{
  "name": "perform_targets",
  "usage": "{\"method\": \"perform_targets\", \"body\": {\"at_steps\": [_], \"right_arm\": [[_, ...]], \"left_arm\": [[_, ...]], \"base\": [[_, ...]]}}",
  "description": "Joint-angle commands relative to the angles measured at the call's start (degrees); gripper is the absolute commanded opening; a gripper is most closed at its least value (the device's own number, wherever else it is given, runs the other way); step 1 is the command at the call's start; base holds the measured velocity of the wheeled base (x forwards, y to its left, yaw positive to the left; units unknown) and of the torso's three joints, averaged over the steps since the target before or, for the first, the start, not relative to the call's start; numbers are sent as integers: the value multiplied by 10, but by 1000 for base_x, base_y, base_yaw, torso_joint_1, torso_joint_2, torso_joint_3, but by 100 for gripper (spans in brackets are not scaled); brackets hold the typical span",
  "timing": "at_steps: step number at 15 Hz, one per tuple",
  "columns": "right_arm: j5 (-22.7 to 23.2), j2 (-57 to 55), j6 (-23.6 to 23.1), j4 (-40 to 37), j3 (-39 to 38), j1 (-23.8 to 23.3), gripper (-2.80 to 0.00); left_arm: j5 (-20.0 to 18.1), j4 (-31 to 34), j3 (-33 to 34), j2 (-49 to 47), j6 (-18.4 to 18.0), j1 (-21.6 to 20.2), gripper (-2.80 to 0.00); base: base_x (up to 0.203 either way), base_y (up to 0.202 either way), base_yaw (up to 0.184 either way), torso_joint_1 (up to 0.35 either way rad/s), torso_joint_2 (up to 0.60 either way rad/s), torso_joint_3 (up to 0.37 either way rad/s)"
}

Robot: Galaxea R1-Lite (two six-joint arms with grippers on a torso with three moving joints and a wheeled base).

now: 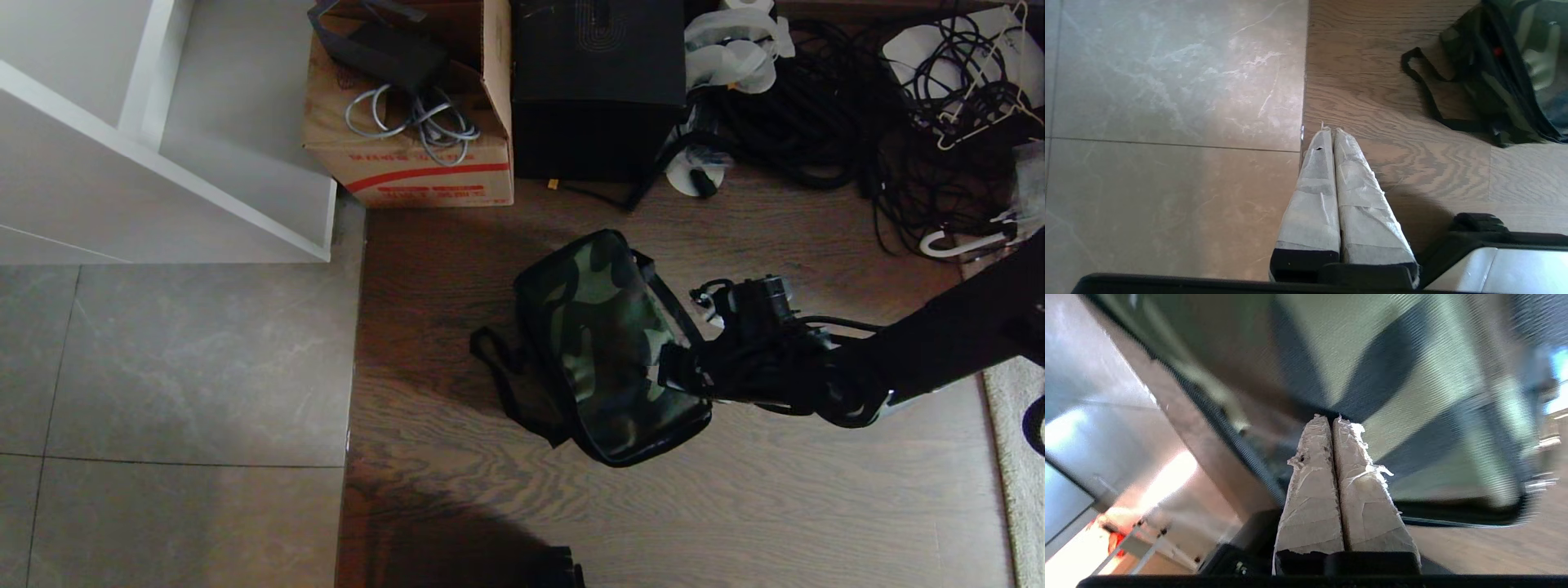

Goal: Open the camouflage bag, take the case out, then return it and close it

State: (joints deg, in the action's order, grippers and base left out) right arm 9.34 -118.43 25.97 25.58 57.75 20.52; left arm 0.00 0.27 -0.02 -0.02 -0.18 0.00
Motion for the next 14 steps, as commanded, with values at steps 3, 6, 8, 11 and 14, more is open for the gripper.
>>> {"method": "perform_targets", "body": {"at_steps": [3, 6, 8, 11, 14], "right_arm": [[-31, -25, 4, 12, 9, 26, -280], [-17, 22, 16, -5, 37, 4, -280], [-6, 41, 15, -19, 39, -13, -280], [-6, 41, 5, -12, 38, -39, -280], [-10, 9, -31, -2, 39, -63, -280]], "left_arm": [[0, 0, -1, -1, 0, 0, -280], [0, 0, -1, 0, 0, 0, -280], [0, 0, 0, -1, 0, 0, -280], [0, 0, 0, -1, 0, 0, -280], [0, 0, 0, -1, 0, 0, -280]], "base": [[0, 0, 0, 0, 0, 0], [0, 0, 0, 0, 0, 0], [0, 0, 0, 0, 0, 0], [0, 0, 0, 0, 0, 0], [0, 0, 0, 0, 0, 0]]}}
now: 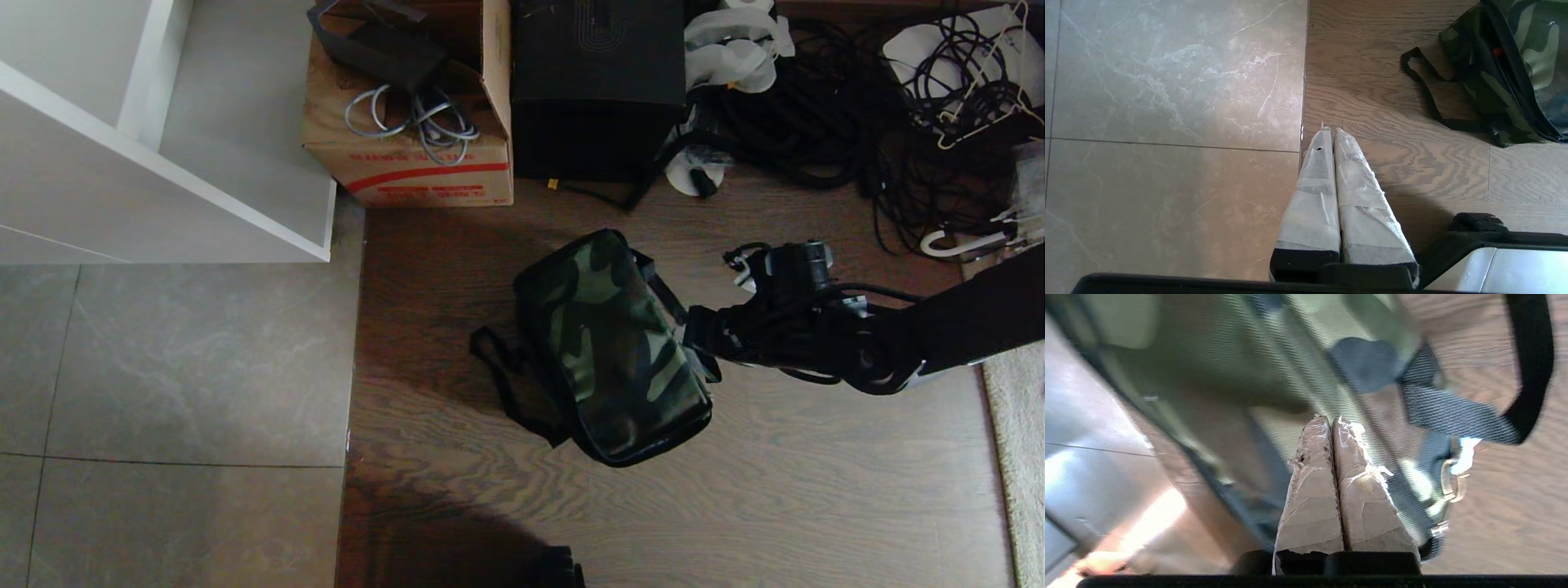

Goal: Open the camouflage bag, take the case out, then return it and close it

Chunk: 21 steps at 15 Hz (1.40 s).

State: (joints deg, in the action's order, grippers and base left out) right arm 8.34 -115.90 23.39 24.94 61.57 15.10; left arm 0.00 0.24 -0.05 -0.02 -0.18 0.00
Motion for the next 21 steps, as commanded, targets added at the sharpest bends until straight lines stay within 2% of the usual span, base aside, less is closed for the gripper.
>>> {"method": "perform_targets", "body": {"at_steps": [1, 6, 10, 16, 21], "right_arm": [[0, -25, -9, 14, 3, -10, -280], [0, -44, -20, 9, 15, -10, -280], [2, -40, -12, -27, 10, 11, -280], [-1, -60, 9, -28, 6, 54, -280], [-2, -30, 9, -27, -20, 54, -280]], "left_arm": [[0, 0, 0, -1, 0, 0, -280], [0, 0, 0, -1, 0, 0, -280], [0, 0, 0, -1, 0, 0, -280], [0, 0, 0, -1, 0, 0, -280], [0, 0, 0, -1, 0, 0, -280]], "base": [[0, 0, 0, 0, 0, 0], [0, 0, 0, 0, 0, 0], [0, 0, 0, 0, 0, 0], [0, 0, 0, 0, 0, 0], [0, 0, 0, 0, 0, 0]]}}
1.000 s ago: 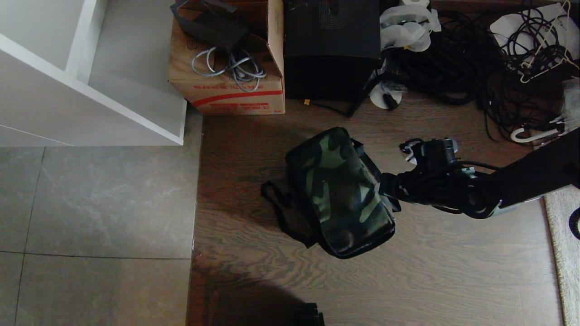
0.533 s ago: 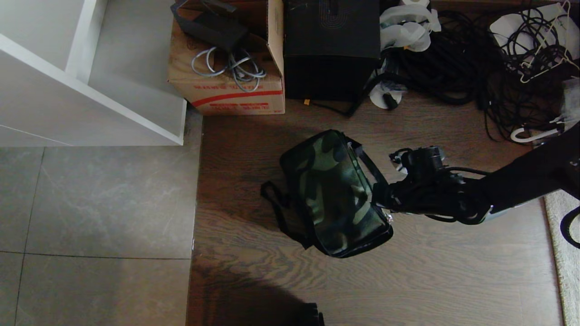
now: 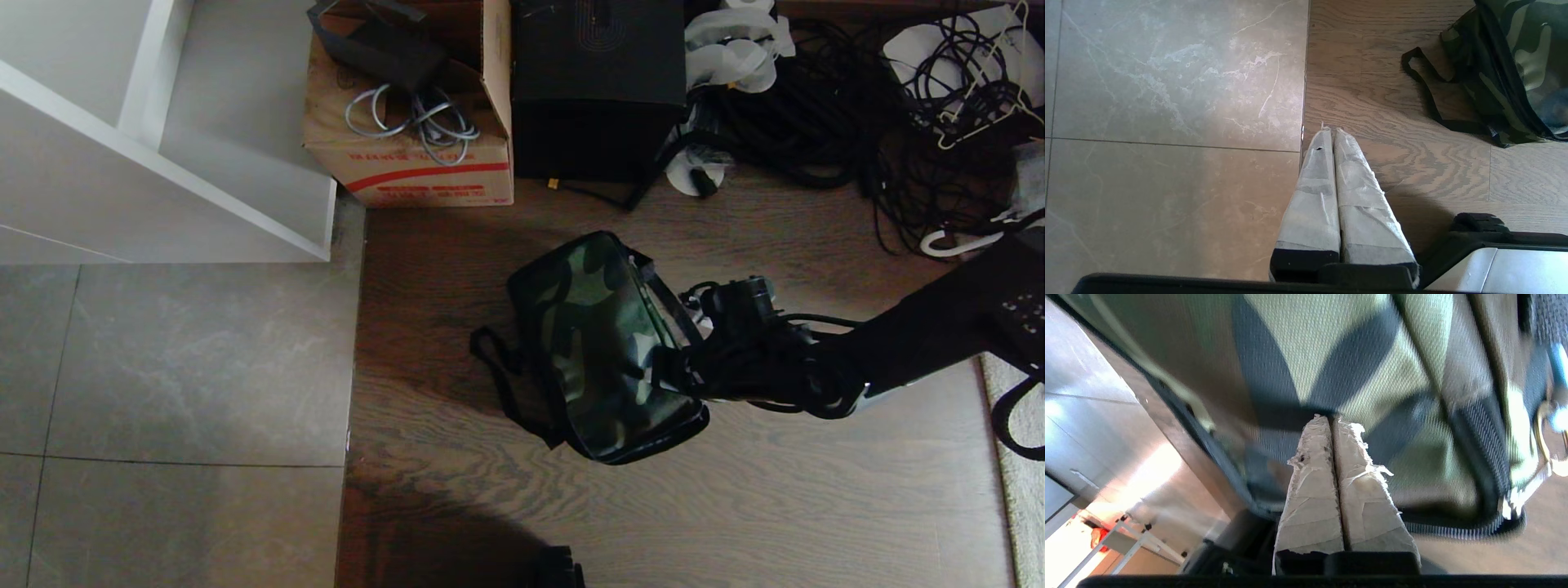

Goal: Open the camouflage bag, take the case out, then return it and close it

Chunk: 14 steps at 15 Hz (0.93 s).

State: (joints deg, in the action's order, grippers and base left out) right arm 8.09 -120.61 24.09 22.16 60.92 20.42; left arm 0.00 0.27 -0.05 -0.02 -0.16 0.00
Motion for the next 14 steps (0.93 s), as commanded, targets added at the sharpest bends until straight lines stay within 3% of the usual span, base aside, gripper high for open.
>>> {"method": "perform_targets", "body": {"at_steps": [1, 7, 11, 14], "right_arm": [[2, 36, 3, -1, -24, 1, -280], [10, 229, 2, 10, -155, -33, -280], [-4, 321, -74, 7, -269, -113, -280], [-22, 395, -85, -28, -312, -133, -280]], "left_arm": [[0, 0, 0, -1, 0, 0, -280], [0, 0, 0, -1, 0, 0, -280], [0, 0, 0, -1, 0, 0, -280], [0, 0, 0, -1, 0, 0, -280]], "base": [[0, 0, 0, 0, 0, 0], [0, 0, 0, 0, 0, 0], [0, 0, 0, 0, 0, 0], [0, 0, 0, 0, 0, 0]]}}
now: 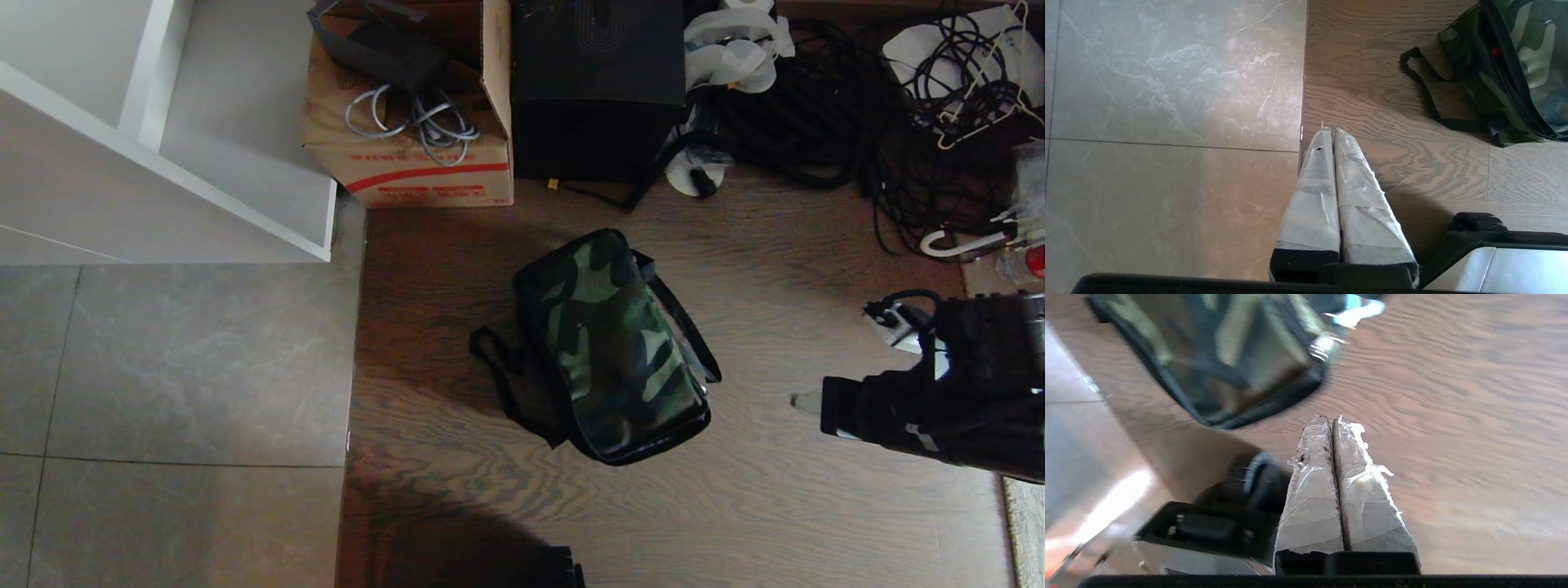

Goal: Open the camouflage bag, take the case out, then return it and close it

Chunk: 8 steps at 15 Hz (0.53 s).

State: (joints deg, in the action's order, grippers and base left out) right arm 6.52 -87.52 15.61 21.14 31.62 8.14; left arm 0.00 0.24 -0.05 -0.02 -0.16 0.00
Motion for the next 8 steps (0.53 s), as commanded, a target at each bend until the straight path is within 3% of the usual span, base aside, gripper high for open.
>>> {"method": "perform_targets", "body": {"at_steps": [1, 5, 8], "right_arm": [[-12, 93, -1, -47, -22, -11, -280], [-36, 201, -10, -137, -28, -13, -280], [-48, 314, -53, -243, -40, -13, -280]], "left_arm": [[0, 0, 0, -1, 0, 0, -280], [0, 0, 0, -1, 0, 0, -280], [0, 0, 0, -1, 0, 0, -280]], "base": [[0, 0, 0, 0, 0, 0], [0, 0, 0, 0, 0, 0], [0, 0, 0, 0, 0, 0]]}}
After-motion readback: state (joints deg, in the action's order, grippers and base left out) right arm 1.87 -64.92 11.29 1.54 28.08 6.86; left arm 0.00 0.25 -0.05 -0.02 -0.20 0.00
